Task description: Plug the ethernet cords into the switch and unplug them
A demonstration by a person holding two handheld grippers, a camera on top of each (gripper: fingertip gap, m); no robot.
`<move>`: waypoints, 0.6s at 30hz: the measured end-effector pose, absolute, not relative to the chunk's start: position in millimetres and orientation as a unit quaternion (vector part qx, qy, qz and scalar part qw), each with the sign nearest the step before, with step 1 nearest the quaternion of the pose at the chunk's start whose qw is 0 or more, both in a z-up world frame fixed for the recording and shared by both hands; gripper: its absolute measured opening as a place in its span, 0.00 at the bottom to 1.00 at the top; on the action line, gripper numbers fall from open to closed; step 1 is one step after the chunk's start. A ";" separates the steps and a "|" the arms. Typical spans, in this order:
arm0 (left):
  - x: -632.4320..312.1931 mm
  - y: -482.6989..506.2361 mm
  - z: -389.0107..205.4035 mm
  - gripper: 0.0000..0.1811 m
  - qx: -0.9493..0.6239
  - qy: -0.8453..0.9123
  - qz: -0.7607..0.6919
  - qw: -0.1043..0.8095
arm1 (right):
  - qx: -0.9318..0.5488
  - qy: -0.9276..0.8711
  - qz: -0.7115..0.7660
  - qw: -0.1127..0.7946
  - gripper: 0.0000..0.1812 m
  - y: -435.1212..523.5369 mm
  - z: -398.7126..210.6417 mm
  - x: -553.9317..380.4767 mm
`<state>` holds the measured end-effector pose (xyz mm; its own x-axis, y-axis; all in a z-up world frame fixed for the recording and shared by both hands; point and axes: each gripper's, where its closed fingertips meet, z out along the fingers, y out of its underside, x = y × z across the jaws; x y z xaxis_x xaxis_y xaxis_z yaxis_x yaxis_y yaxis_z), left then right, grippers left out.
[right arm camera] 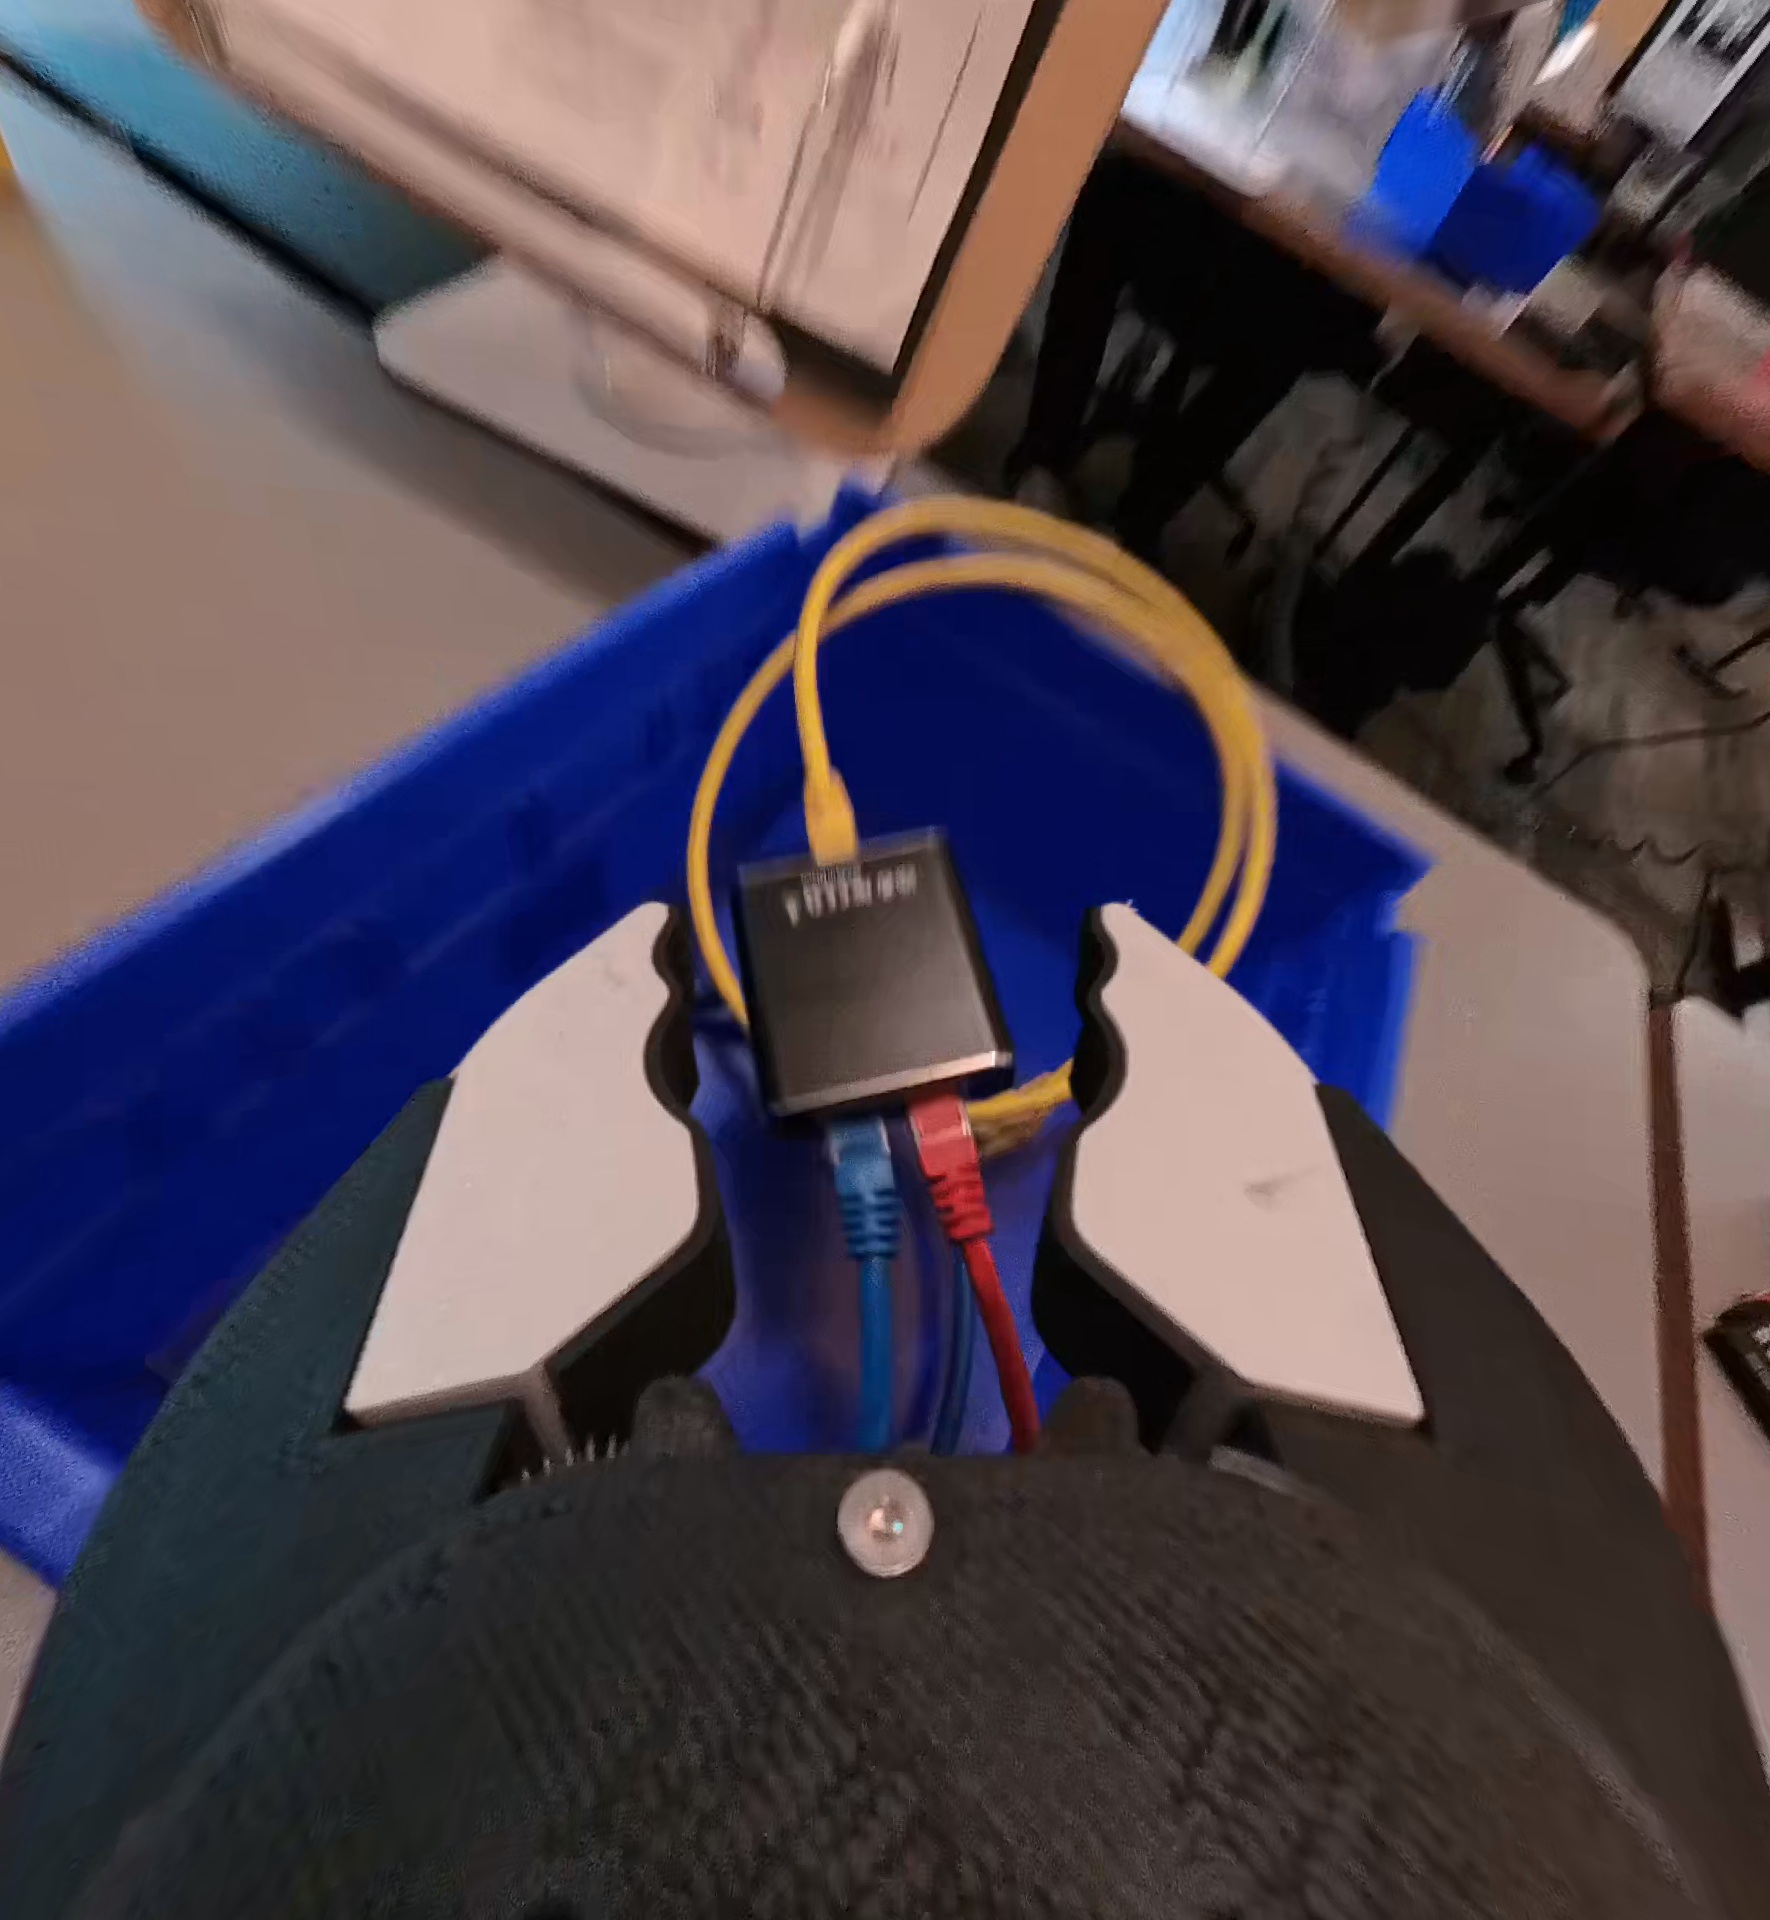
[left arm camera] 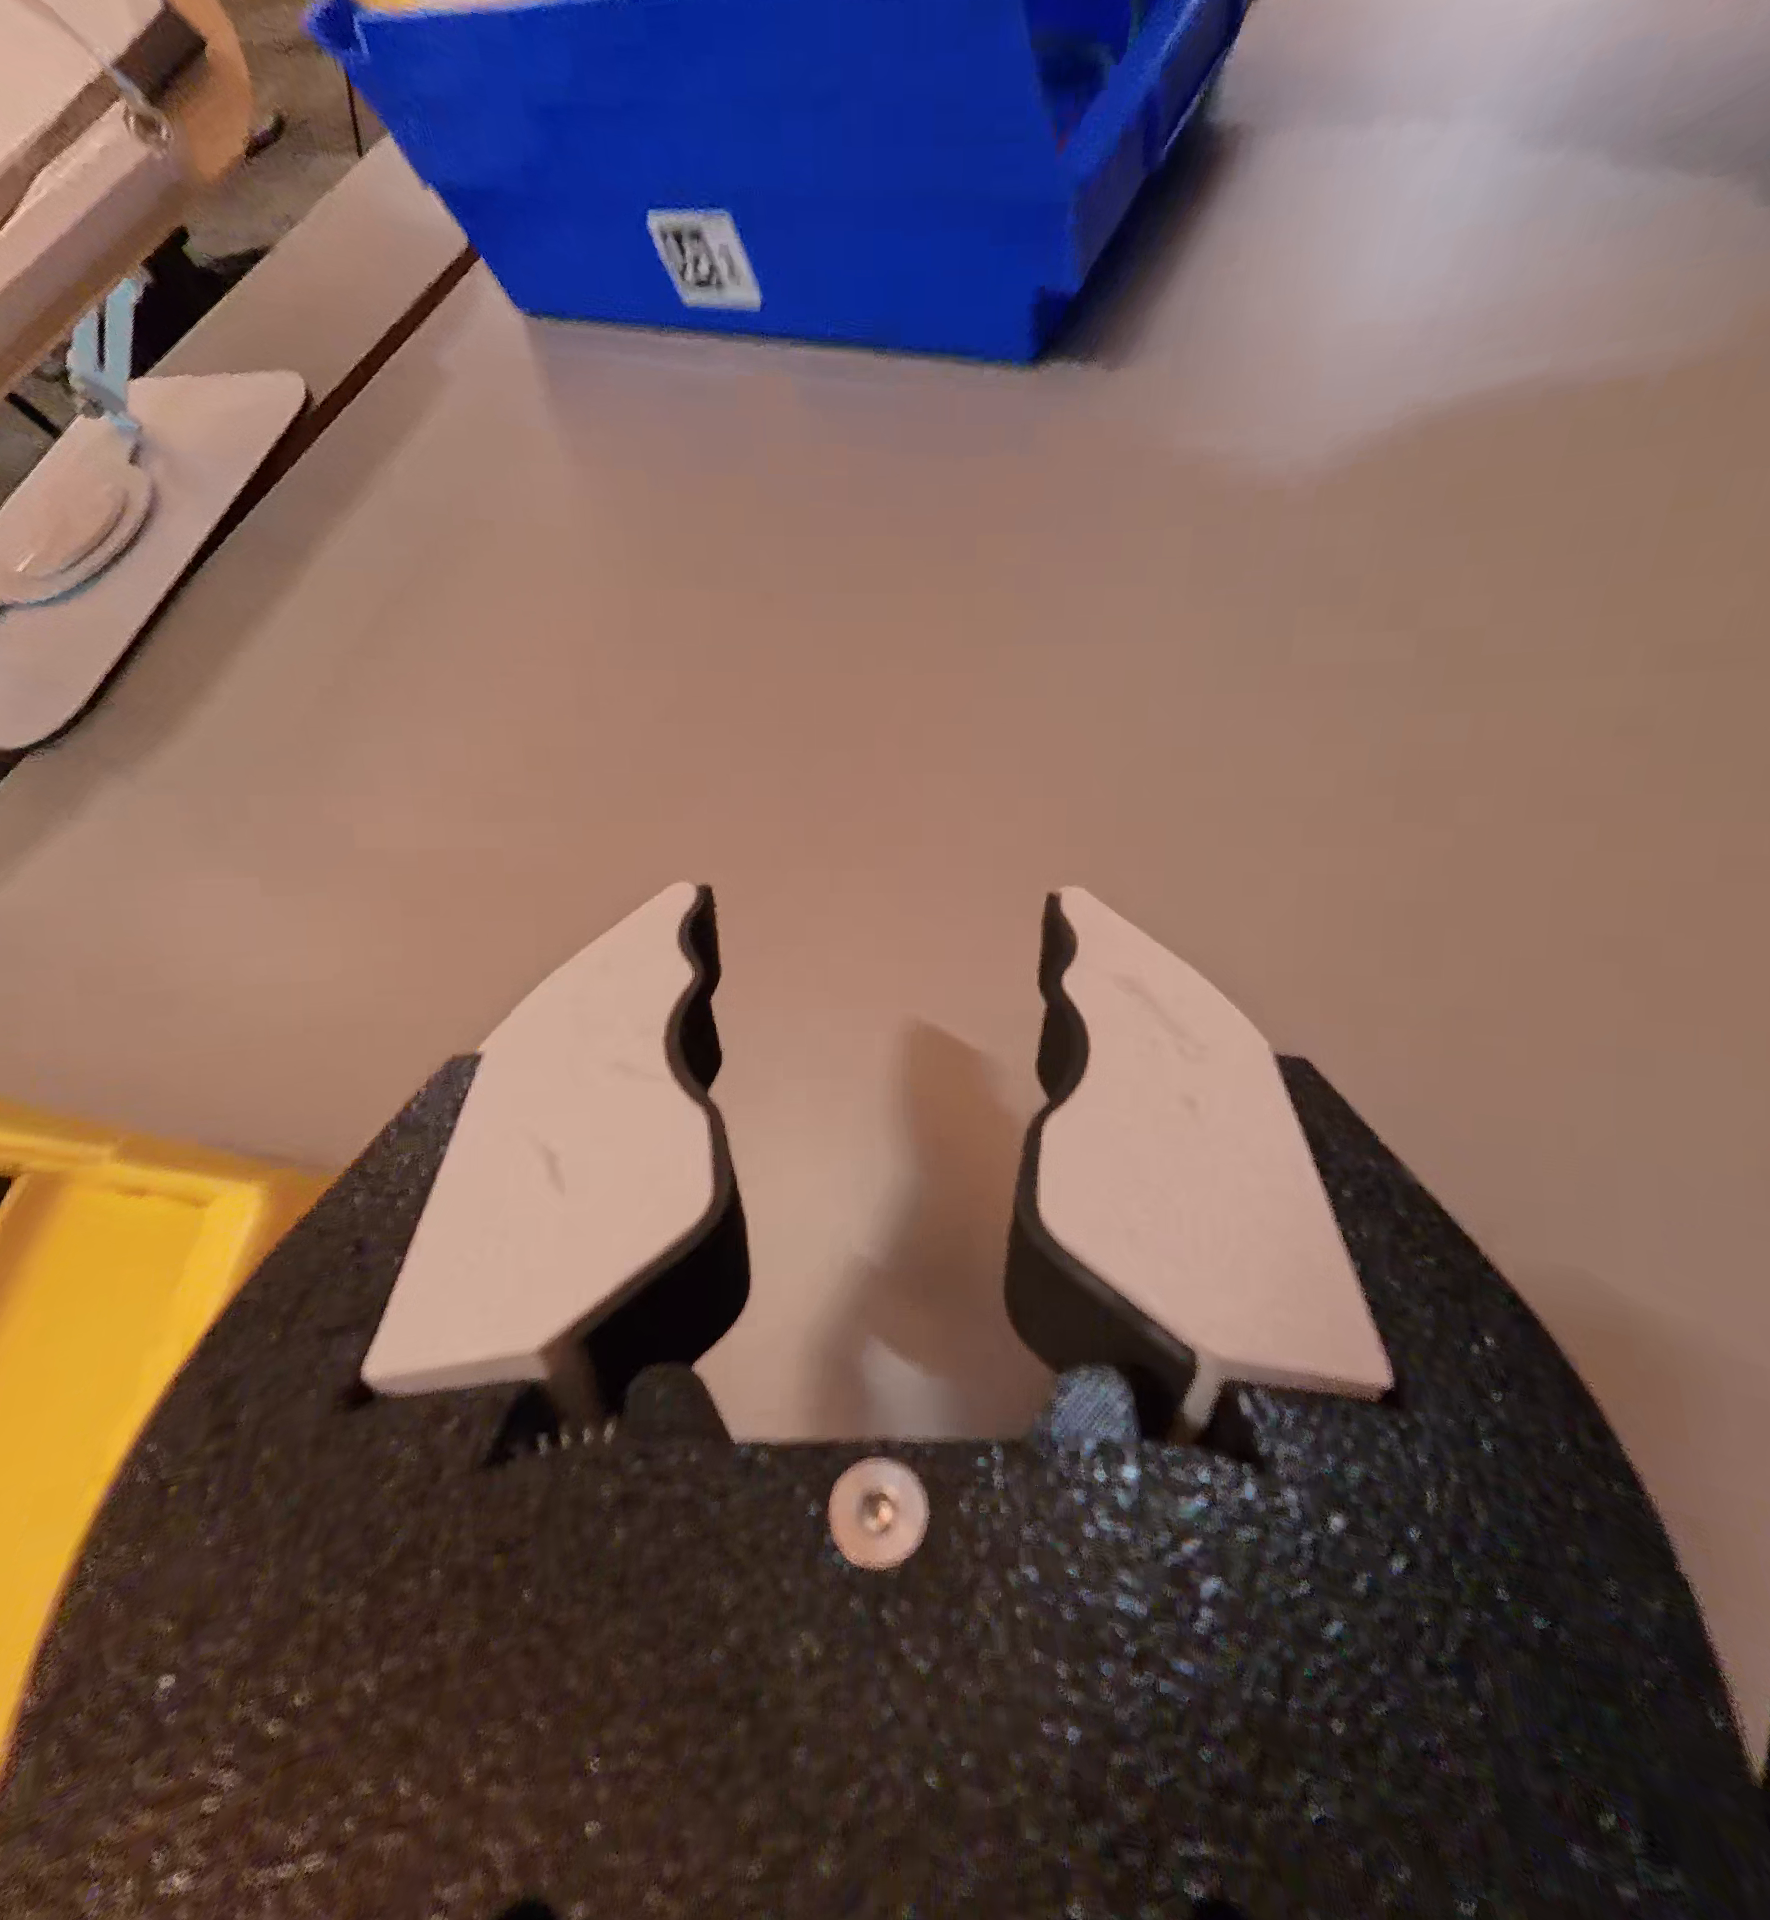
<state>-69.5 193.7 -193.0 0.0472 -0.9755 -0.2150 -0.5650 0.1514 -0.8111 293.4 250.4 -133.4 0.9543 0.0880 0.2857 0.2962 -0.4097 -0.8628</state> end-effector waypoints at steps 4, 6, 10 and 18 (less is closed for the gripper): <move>-21.6 170.9 -175.3 0.37 -0.596 0.587 -0.336 0.434 | -0.772 -0.067 -0.119 0.620 0.39 209.6 -58.0 298.5; 9.9 164.3 -167.1 0.43 -0.595 0.563 -0.353 0.452 | -0.758 -0.025 -0.117 0.641 0.38 180.2 -42.3 298.8; 82.0 166.1 -147.5 0.50 -0.603 0.503 -0.368 0.499 | -0.754 0.044 -0.073 0.651 0.40 130.2 -66.9 279.0; 190.5 219.0 -164.1 0.60 -0.694 0.414 -0.284 0.516 | -0.769 0.124 -0.100 0.619 0.51 99.7 -121.0 282.7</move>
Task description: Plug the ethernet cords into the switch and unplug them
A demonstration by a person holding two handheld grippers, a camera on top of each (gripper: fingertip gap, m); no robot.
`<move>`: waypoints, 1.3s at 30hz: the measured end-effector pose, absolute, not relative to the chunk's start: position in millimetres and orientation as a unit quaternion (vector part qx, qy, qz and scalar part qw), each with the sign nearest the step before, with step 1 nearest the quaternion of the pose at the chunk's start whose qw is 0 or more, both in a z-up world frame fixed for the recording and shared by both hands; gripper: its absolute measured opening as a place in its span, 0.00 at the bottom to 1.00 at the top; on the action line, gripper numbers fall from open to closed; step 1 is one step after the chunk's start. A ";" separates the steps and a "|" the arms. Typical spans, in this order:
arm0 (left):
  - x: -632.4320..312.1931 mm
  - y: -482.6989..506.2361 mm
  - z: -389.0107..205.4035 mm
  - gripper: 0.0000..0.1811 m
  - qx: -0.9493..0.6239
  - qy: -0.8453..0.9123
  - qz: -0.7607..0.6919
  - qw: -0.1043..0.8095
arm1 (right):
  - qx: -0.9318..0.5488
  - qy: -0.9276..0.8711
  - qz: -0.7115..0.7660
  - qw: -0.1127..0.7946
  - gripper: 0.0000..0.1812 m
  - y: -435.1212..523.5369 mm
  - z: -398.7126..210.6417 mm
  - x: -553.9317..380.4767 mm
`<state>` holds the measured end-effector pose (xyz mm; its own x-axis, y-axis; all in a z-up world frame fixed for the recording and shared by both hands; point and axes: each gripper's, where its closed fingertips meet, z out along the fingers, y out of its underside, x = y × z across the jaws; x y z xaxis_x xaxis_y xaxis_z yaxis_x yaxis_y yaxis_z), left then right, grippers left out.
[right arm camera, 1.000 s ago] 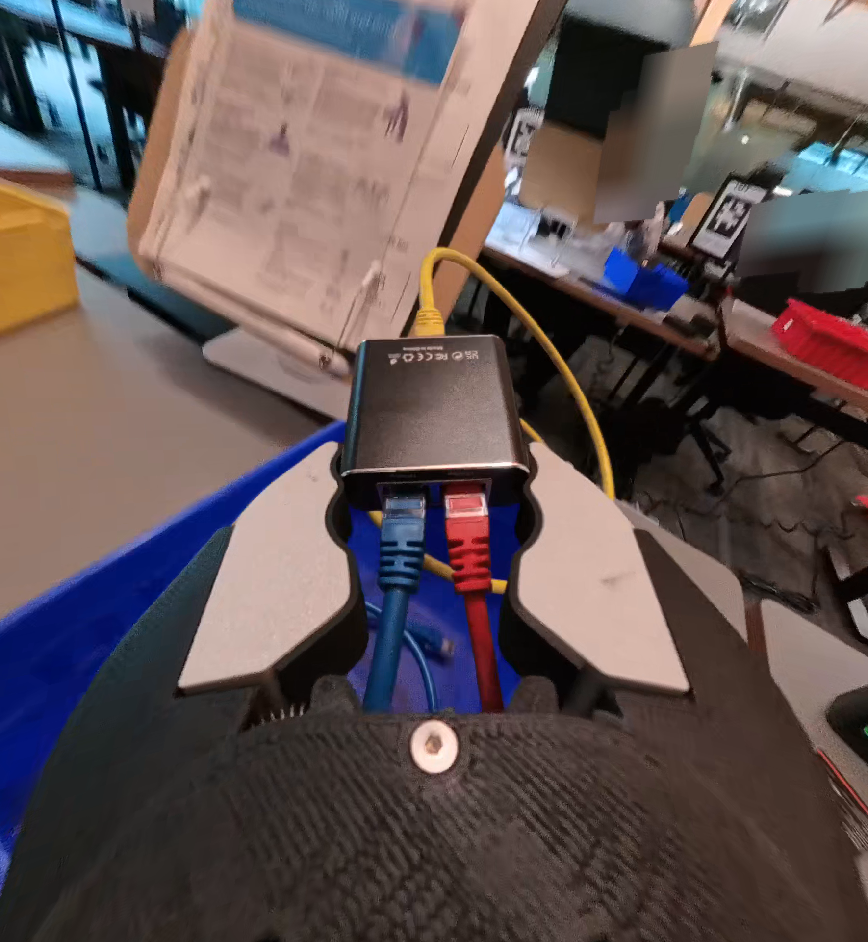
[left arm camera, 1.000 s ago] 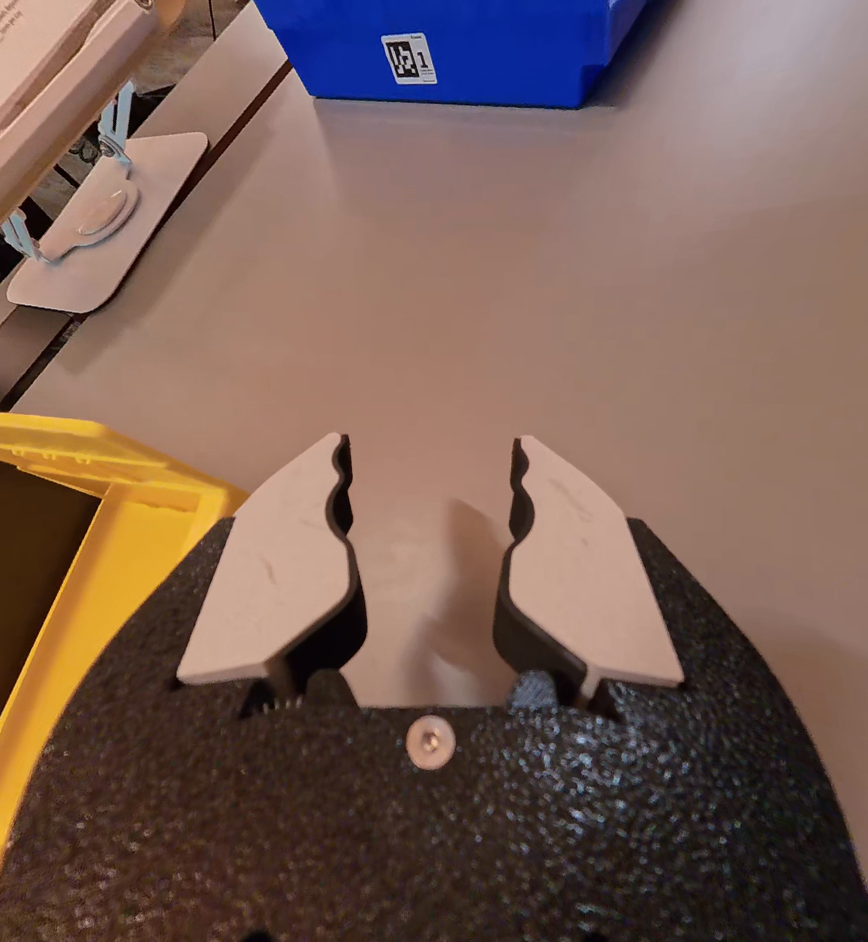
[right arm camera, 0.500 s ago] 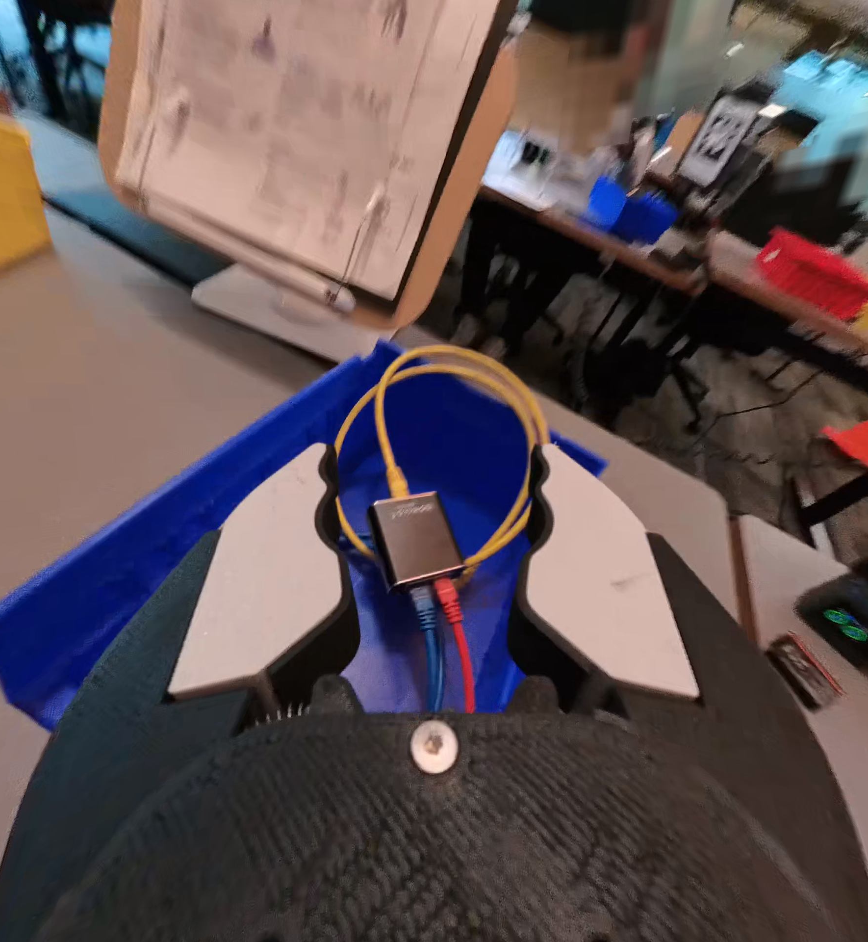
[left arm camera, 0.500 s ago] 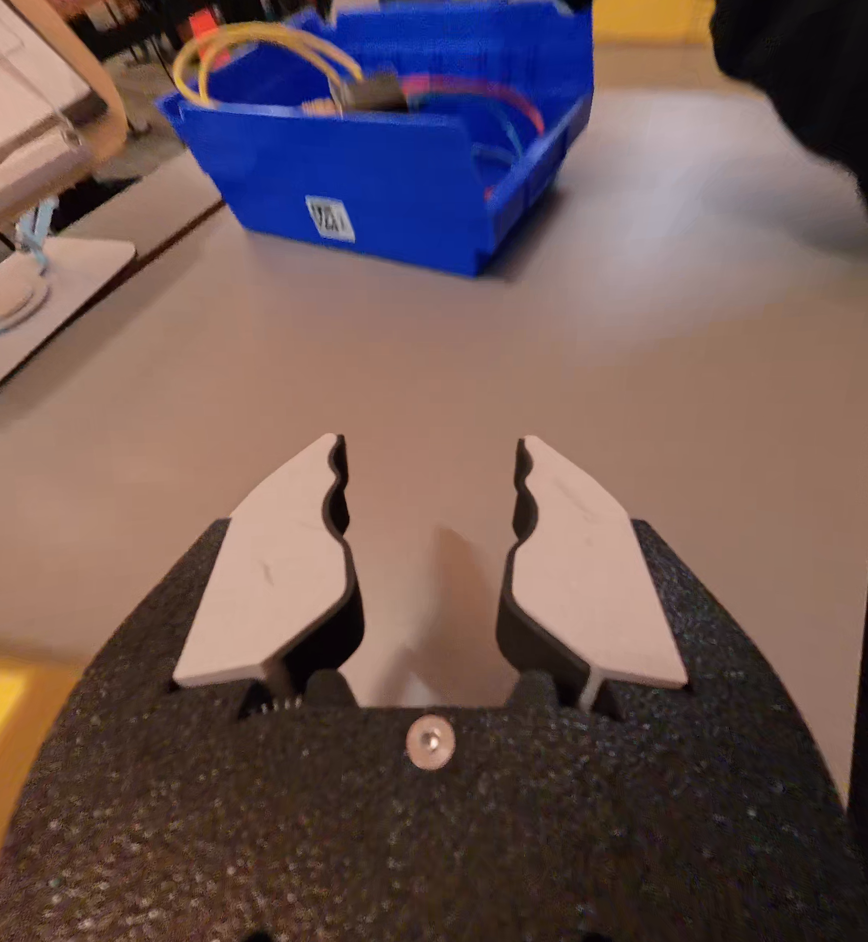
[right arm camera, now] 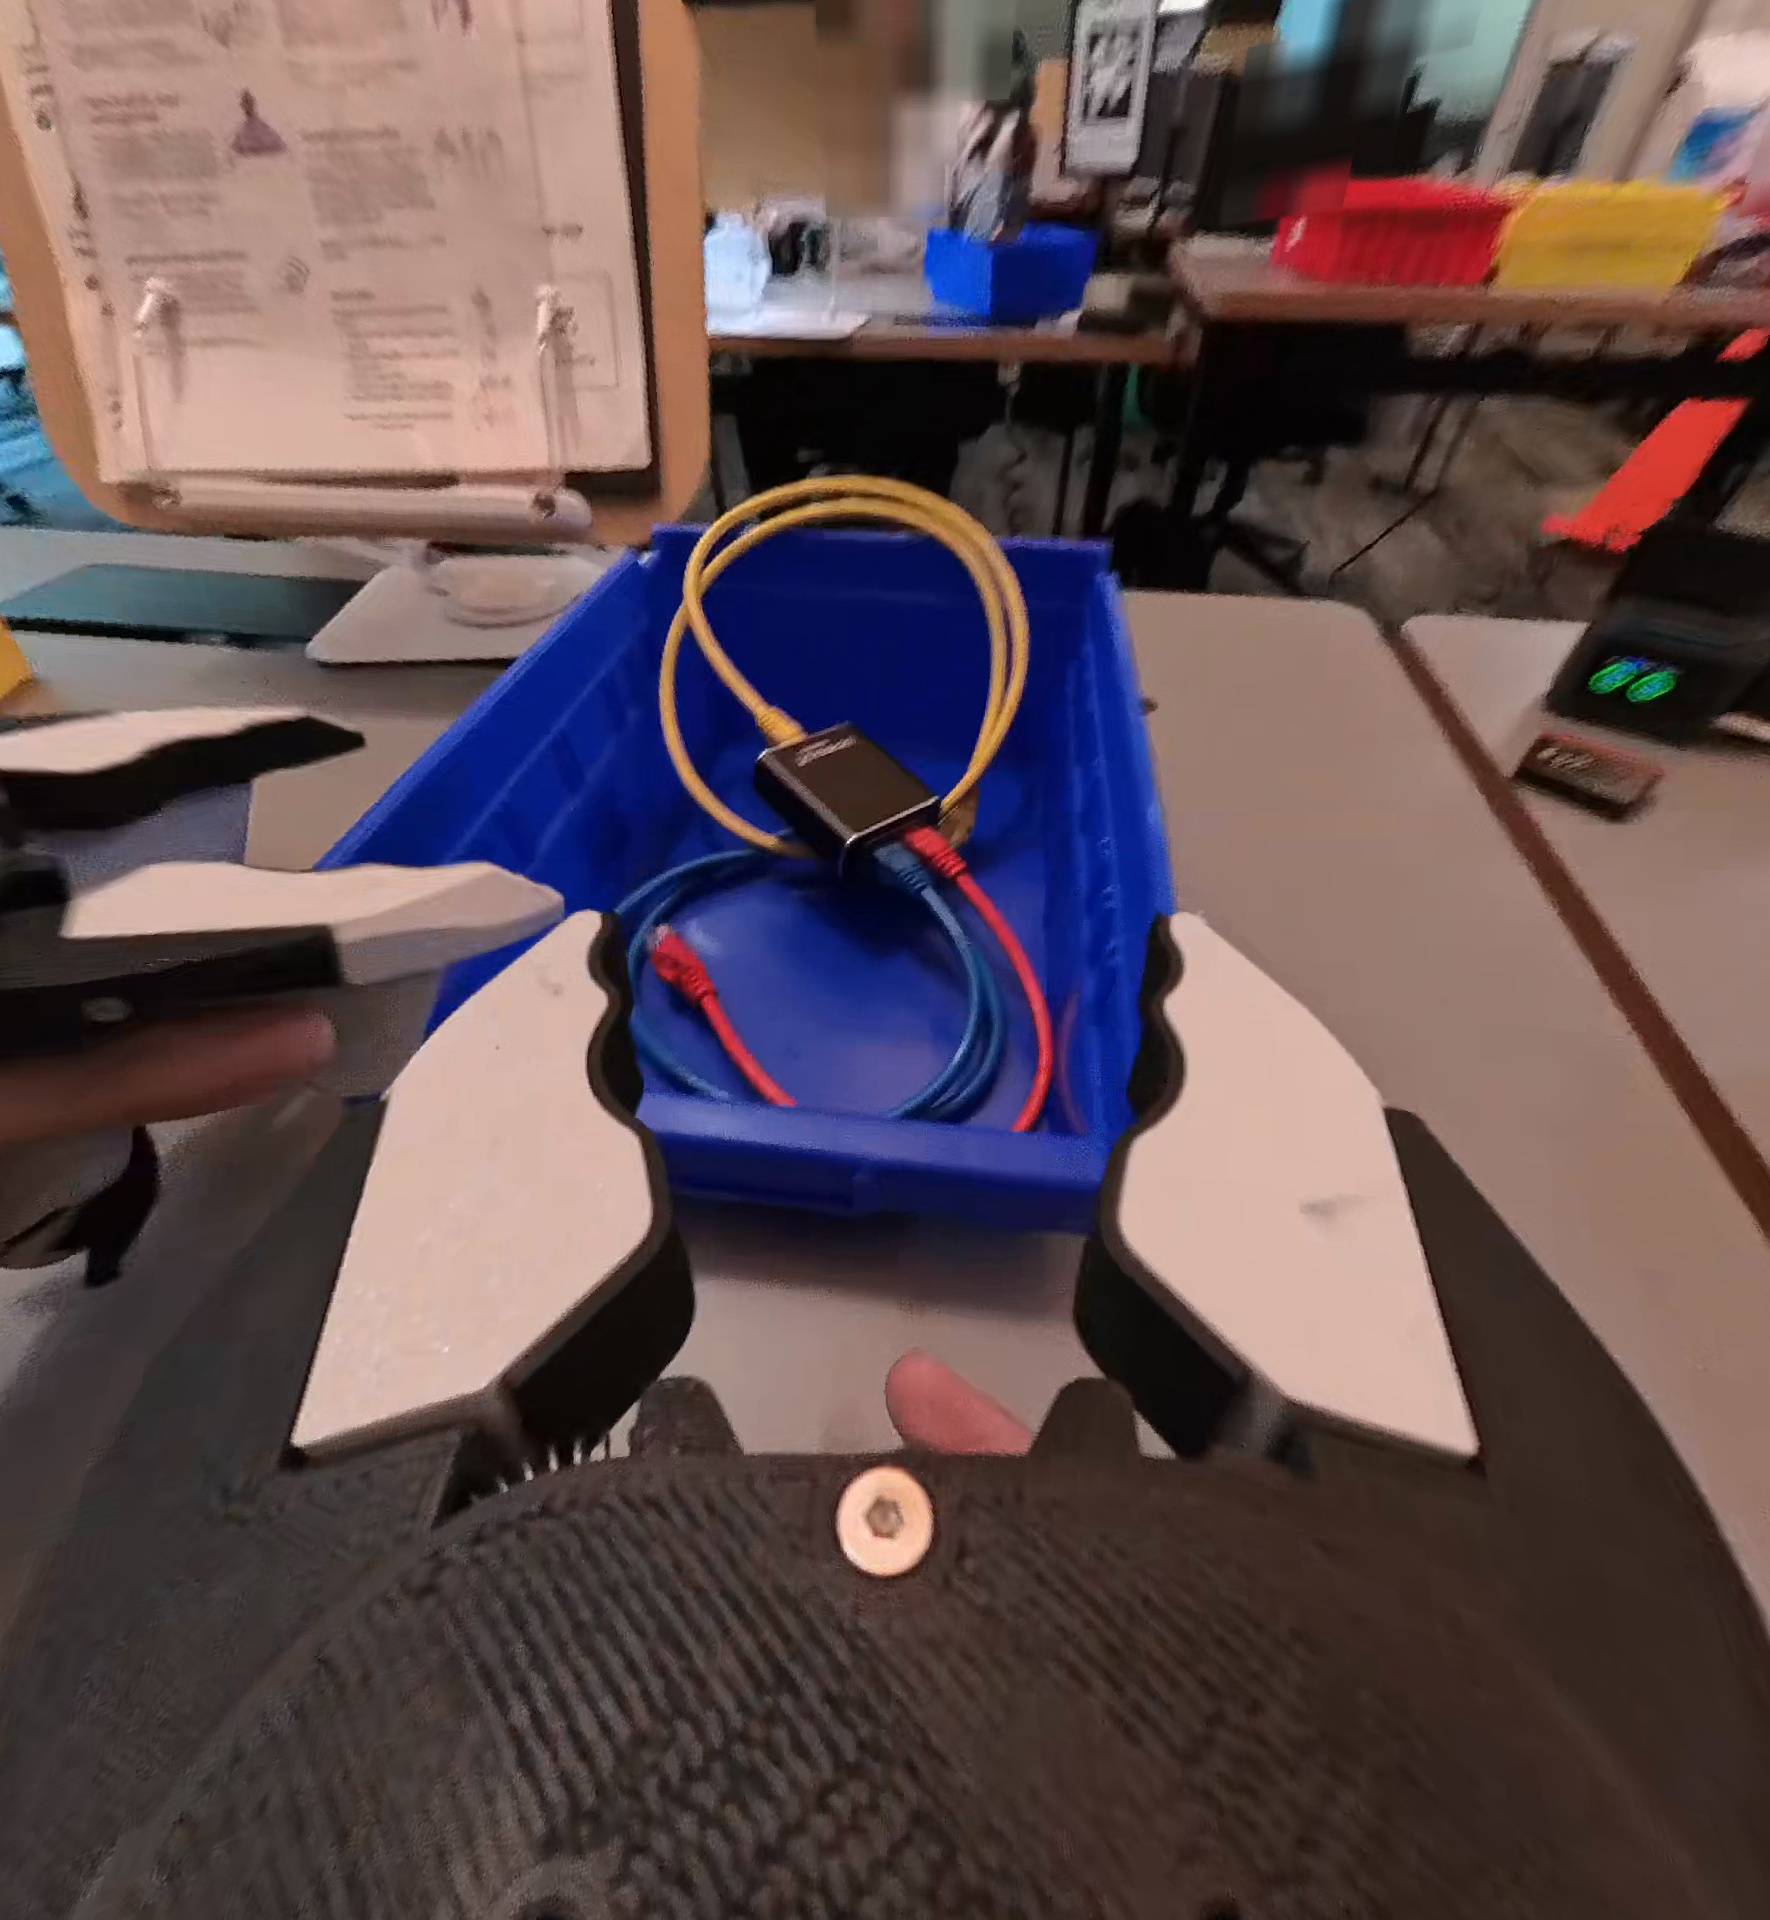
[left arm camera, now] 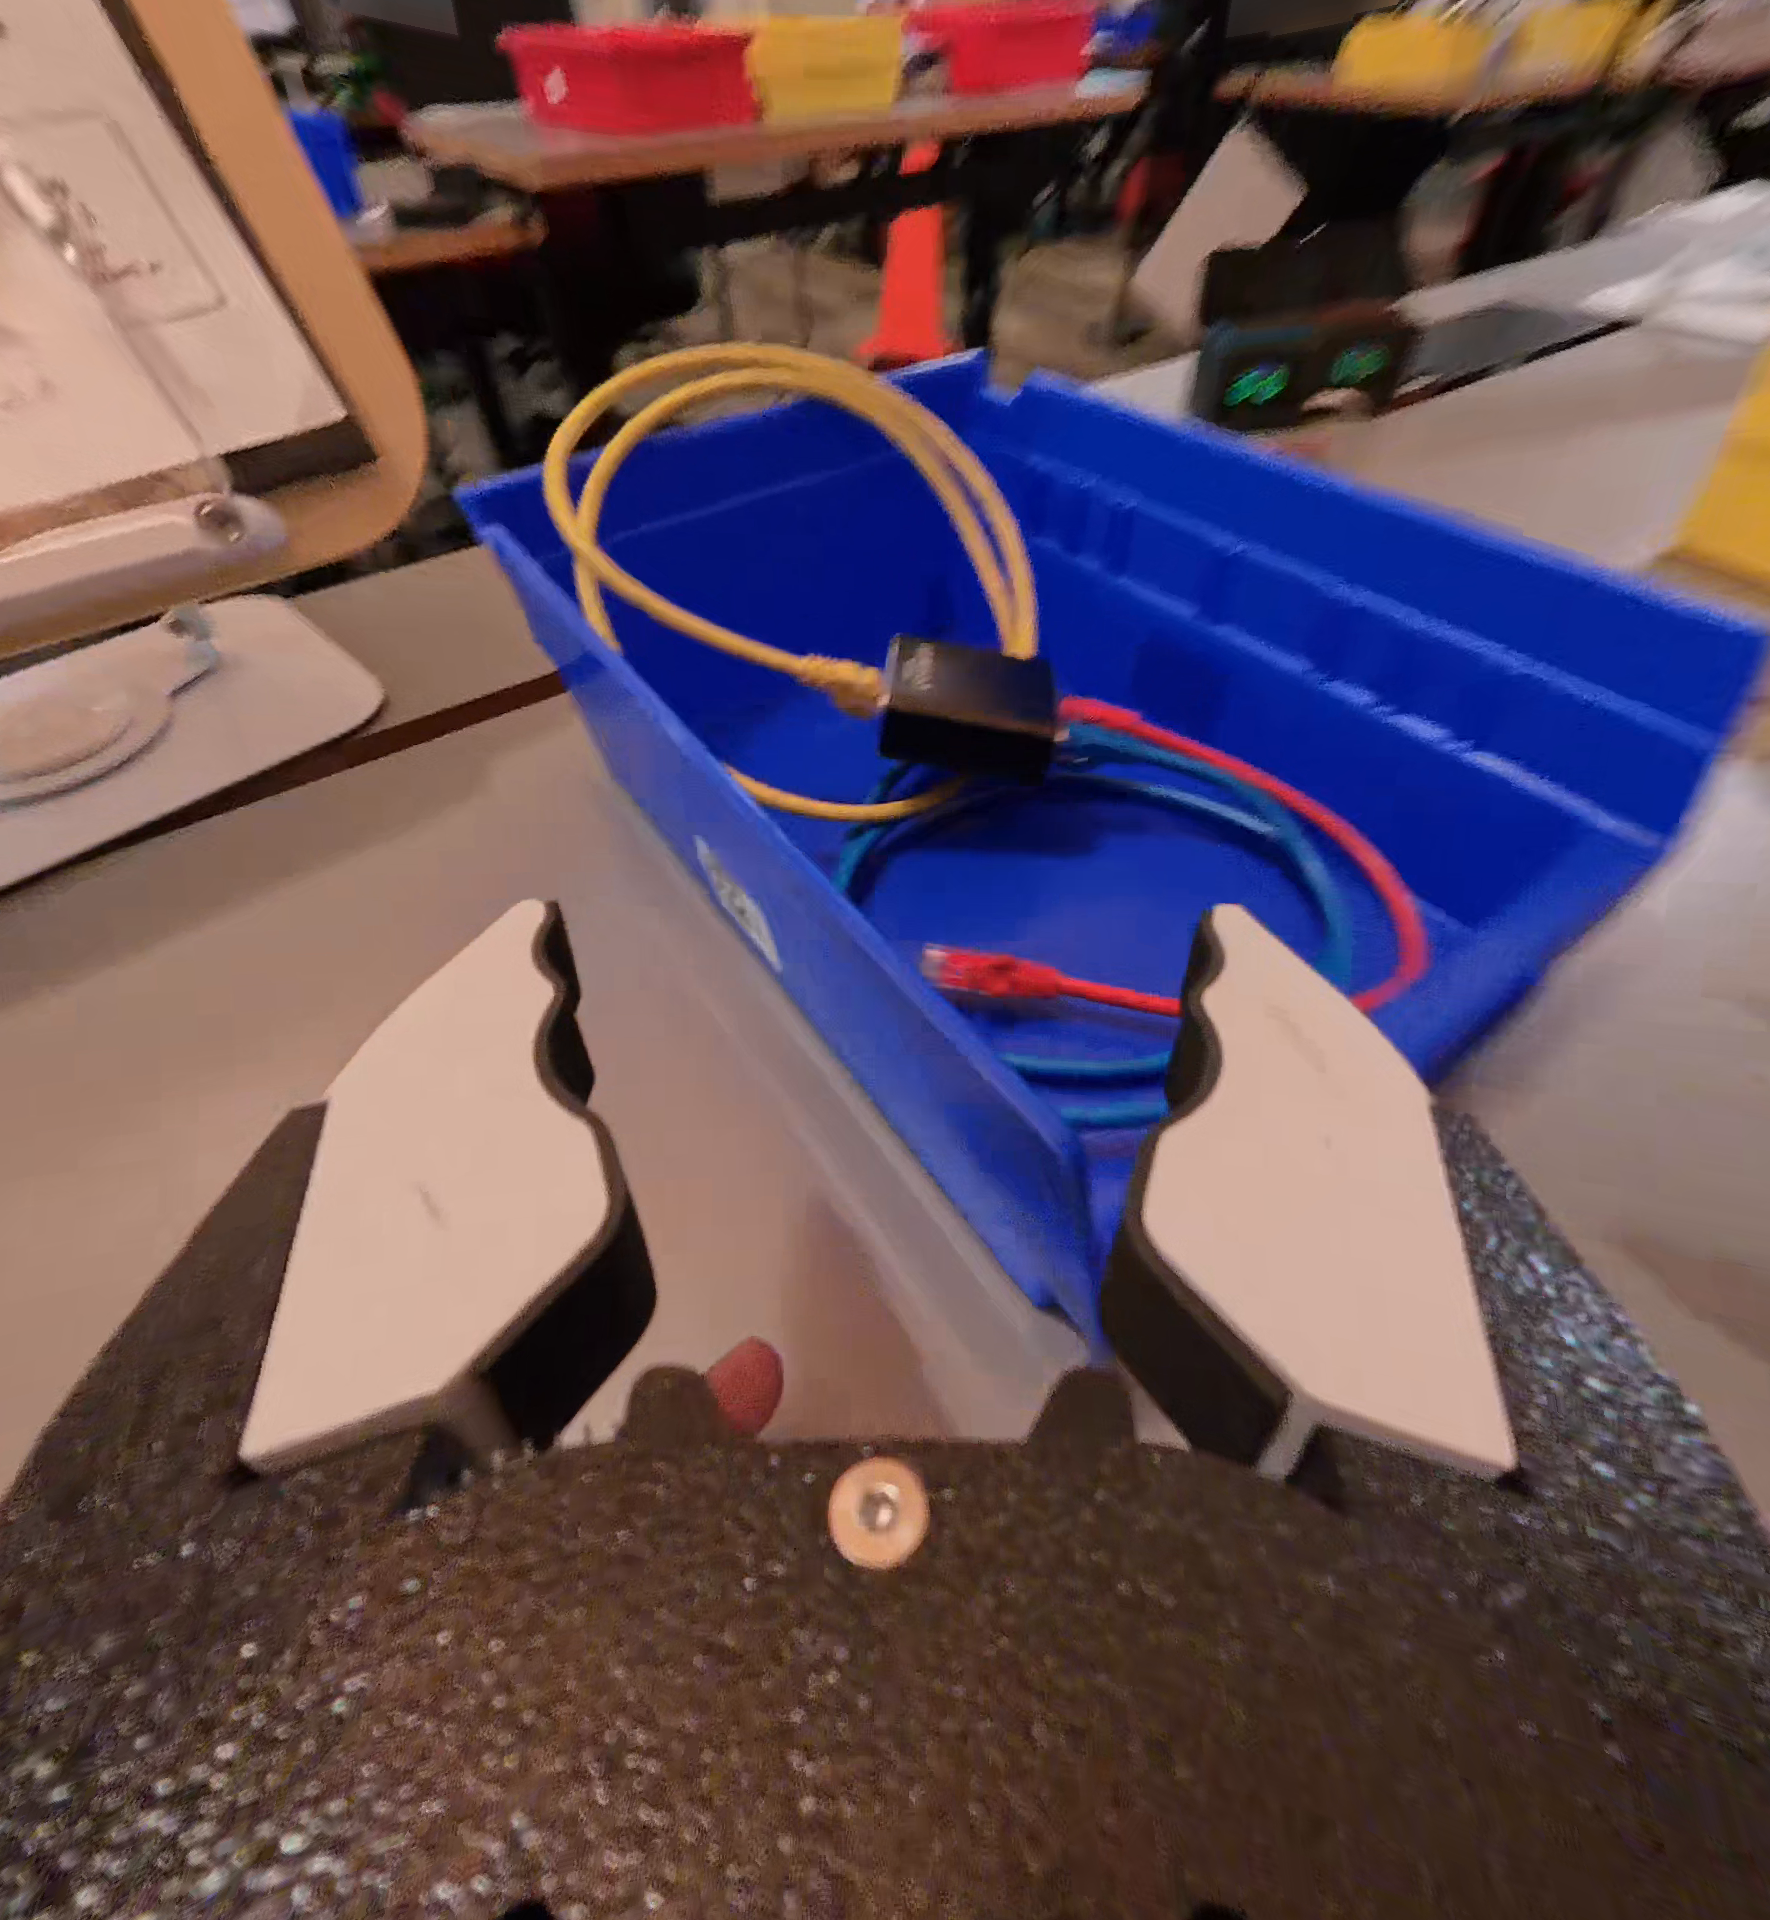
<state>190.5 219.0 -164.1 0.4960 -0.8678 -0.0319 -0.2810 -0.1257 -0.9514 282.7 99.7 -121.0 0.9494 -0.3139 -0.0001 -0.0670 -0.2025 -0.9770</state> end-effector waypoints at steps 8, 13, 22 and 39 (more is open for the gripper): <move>188.9 264.7 -172.0 0.17 -0.674 0.424 -0.182 0.577 | -0.753 0.121 -0.089 0.641 0.53 98.3 -105.1 275.5; 112.5 282.2 -168.9 0.04 -0.667 0.424 -0.213 0.575 | -0.754 0.084 -0.057 0.649 0.52 115.2 -89.5 235.3; -67.1 247.1 -167.5 0.04 -0.670 0.411 -0.218 0.578 | -0.768 -0.135 0.170 0.603 0.50 232.2 -59.7 21.6; -139.0 251.5 -163.8 0.04 -0.678 0.364 -0.199 0.606 | -0.960 -0.197 0.114 0.161 0.23 425.4 -211.3 -127.3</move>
